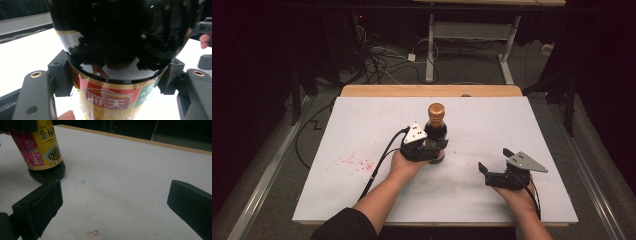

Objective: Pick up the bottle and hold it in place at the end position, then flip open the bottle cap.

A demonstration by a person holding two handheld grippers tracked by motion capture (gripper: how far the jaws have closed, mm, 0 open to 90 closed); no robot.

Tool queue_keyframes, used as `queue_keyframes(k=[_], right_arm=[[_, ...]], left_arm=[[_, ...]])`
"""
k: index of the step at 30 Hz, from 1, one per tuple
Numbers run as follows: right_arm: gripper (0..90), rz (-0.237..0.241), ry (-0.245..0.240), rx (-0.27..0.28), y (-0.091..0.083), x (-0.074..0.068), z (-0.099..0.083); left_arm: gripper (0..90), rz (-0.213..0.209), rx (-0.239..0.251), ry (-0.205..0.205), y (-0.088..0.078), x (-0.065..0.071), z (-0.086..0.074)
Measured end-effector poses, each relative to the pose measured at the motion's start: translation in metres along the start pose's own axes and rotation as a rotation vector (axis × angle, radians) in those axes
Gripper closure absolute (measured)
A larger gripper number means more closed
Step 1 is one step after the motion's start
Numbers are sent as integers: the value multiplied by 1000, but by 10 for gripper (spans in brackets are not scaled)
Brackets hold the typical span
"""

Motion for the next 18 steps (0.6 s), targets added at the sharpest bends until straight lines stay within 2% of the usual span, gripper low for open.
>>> queue_keyframes(k=[3,9,14,15,18], right_arm=[[49,13,-1,-6,6,0,5],[125,26,-1,18,18,-1,20],[165,40,1,16,23,-3,24],[169,39,-3,16,25,-4,25],[199,41,3,9,29,-4,25]], left_arm=[[284,1,2,-2,0,1,0],[284,3,-1,-1,0,1,0],[284,-1,1,-7,-1,1,1],[284,18,57,-71,3,4,2],[284,18,62,-72,3,4,2]])
Point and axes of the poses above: each handheld gripper's, and its own axes: y roughly forward along the jaws, z roughly out of its top, x roughly to its right, the point moved 2 cm from there along y, roughly forward along the jaws, and after that the axes turned 8 degrees about y, right-handed, at the moved point
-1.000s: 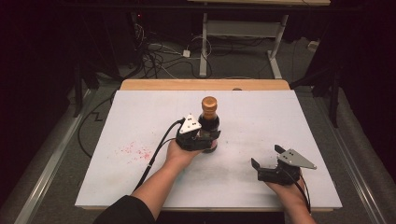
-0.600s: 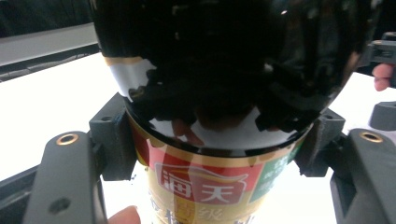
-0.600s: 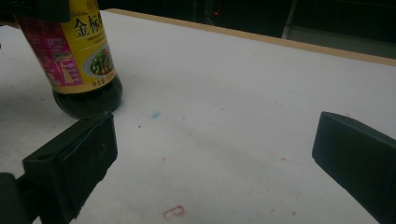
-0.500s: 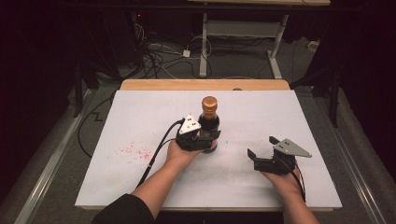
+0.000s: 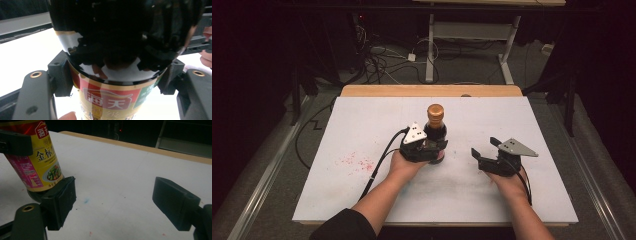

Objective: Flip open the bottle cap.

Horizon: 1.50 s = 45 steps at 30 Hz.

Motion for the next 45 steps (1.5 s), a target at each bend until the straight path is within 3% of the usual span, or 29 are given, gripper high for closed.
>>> queue_keyframes(k=[2,3,4,7,8,9,10,11,12,13,14,15,19,29,38,45], right_arm=[[239,6,4,3,3,-2,1],[264,5,2,4,3,-3,2],[264,5,2,4,3,-3,2],[402,19,-3,4,3,-6,5],[449,24,-4,4,3,-7,5],[449,24,-4,4,3,-7,5],[557,28,-2,-2,2,-9,6],[557,28,-2,-2,2,-9,6],[608,34,-7,-11,2,-10,7],[720,45,-23,-21,3,-14,8],[755,58,-26,-24,4,-15,8],[794,72,-23,-35,5,-17,9],[899,88,-29,-33,6,-20,13],[900,108,-15,-49,12,-28,18],[900,163,-51,-56,11,-42,32],[900,197,-41,-26,8,-50,46]], left_arm=[[284,2,1,-1,0,0,0],[284,-18,-54,64,-4,-3,-1],[284,-18,-57,70,-4,-4,-1],[284,-19,-58,69,-4,-4,-1],[283,1,0,0,1,0,0],[283,0,-5,5,0,0,0],[284,-1,-1,2,0,0,0],[284,-2,-3,5,0,0,0],[284,-3,-4,7,0,0,0],[284,-4,-4,6,0,0,0],[284,-3,-2,5,0,0,0],[284,-21,-57,71,-4,-4,-2],[284,-19,-60,72,-3,-4,-2],[284,-17,-55,69,-4,-4,-2],[284,-18,-40,66,-4,-4,-4],[284,-20,-42,67,-5,-4,-3]])
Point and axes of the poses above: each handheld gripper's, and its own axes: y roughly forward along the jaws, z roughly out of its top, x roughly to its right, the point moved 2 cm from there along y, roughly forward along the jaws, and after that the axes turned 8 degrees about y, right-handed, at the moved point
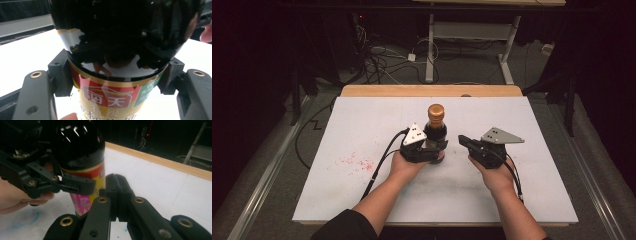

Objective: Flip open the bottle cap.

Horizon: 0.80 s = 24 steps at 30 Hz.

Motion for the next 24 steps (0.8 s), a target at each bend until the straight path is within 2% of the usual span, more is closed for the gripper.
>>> queue_keyframes(k=[1,2,4,17,24], right_arm=[[900,0,0,0,0,0,0],[900,3,0,-1,0,0,1],[900,14,11,-10,1,-1,5],[900,24,-19,22,-1,-9,29],[900,49,-62,44,-7,-17,46]], left_arm=[[284,0,0,-1,0,0,0],[284,18,55,-68,4,3,2],[284,17,51,-66,3,4,2],[283,23,42,-55,4,5,2],[286,17,39,-58,4,4,2]])
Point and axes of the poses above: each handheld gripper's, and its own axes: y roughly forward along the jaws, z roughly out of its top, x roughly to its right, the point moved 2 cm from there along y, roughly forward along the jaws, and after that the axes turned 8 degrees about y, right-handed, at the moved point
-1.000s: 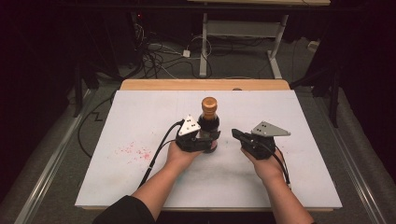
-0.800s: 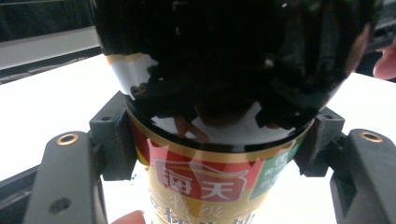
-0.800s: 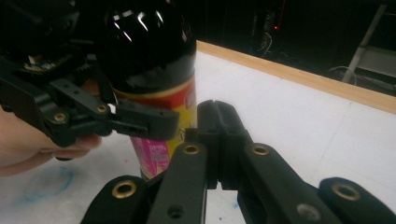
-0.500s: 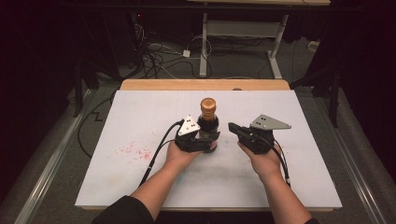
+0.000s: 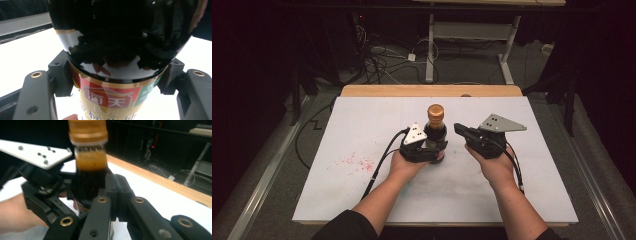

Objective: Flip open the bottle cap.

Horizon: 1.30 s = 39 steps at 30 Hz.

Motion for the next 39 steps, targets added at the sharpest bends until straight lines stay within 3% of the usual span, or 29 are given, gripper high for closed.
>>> queue_keyframes(k=[1,7,15,33,34,35,39], right_arm=[[900,6,1,4,-1,-1,3],[900,18,-22,23,-4,-11,18],[900,28,-34,1,1,-18,33],[900,13,-54,-12,6,-23,41],[900,13,-59,-12,7,-22,42],[900,12,-57,-15,7,-22,43],[900,6,-66,-31,8,-24,45]], left_arm=[[287,11,28,-25,2,1,1],[287,16,33,-33,3,1,1],[287,1,12,-7,1,0,-1],[286,4,14,-3,0,0,-2],[286,15,39,-23,2,1,-1],[286,5,15,-1,0,0,-2],[286,5,20,-1,-1,1,-2]])
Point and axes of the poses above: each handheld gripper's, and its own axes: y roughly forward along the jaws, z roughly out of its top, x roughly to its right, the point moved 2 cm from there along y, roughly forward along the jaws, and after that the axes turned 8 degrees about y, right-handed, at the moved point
